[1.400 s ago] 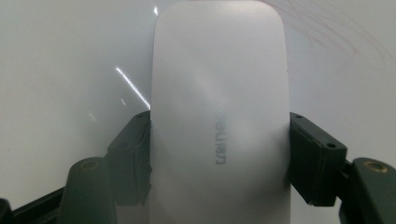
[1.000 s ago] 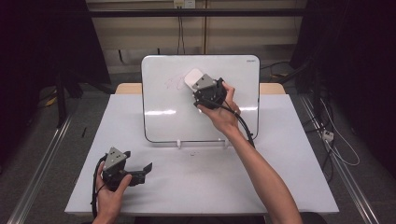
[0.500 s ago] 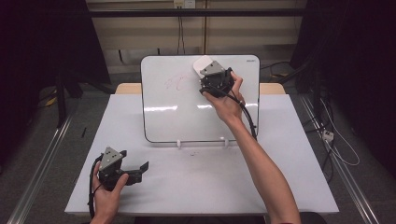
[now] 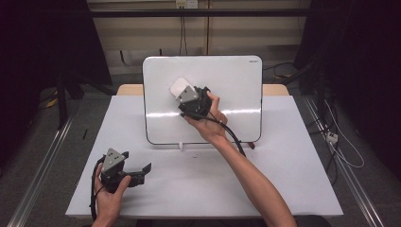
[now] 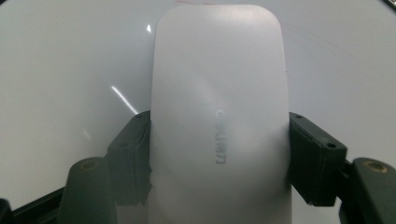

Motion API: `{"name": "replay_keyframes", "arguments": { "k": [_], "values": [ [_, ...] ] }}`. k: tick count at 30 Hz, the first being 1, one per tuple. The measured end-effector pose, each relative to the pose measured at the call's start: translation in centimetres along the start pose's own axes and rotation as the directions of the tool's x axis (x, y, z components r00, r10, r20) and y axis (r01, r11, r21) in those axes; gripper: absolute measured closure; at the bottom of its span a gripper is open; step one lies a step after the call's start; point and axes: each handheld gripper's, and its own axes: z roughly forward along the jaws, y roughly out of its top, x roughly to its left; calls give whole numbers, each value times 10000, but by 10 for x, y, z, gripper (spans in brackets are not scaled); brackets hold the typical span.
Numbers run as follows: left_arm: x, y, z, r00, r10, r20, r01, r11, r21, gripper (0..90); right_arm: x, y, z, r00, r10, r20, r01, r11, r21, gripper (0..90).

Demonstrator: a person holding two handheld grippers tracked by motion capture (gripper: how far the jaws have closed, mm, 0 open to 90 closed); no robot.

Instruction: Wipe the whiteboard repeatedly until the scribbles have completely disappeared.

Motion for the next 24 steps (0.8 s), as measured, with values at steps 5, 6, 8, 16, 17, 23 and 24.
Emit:
{"name": "replay_keyframes", "arguments": {
  "k": [5, 6, 8, 16, 17, 23, 24],
  "values": [
    [-2, 0, 1, 10000, 19, 58, -19, 10000, 8, 49, 22, -4, -3, 9986, -508, -143, 507, 9987, -48, 317],
    [-2, 0, 1, 10000, 21, 72, -21, 10000, 19, 49, 21, -4, -3, 9988, -444, -195, 442, 9990, -104, 317],
    [-1, 0, 1, 10000, 21, 87, -21, 10000, 21, 49, 18, -4, -3, 9987, -375, -333, 373, 9993, -67, 317],
    [1, -1, -2, 9999, 27, -112, -28, 10000, -70, 49, -17, 1, 0, 9987, 494, 91, -494, 9988, -50, 317],
    [2, 0, -2, 10000, 8, -68, -8, 10000, -64, 49, -23, 2, 0, 9977, 658, 191, -656, 9978, -66, 317],
    [5, -1, -3, 9999, -61, -103, 61, 10000, -63, 49, -44, 9, 3, 9915, 1183, 543, -1181, 9930, -66, 317],
    [5, -1, -3, 9999, -77, -125, 76, 9999, -76, 49, -48, 11, 3, 9909, 1200, 604, -1196, 9928, -99, 317]
  ]
}}
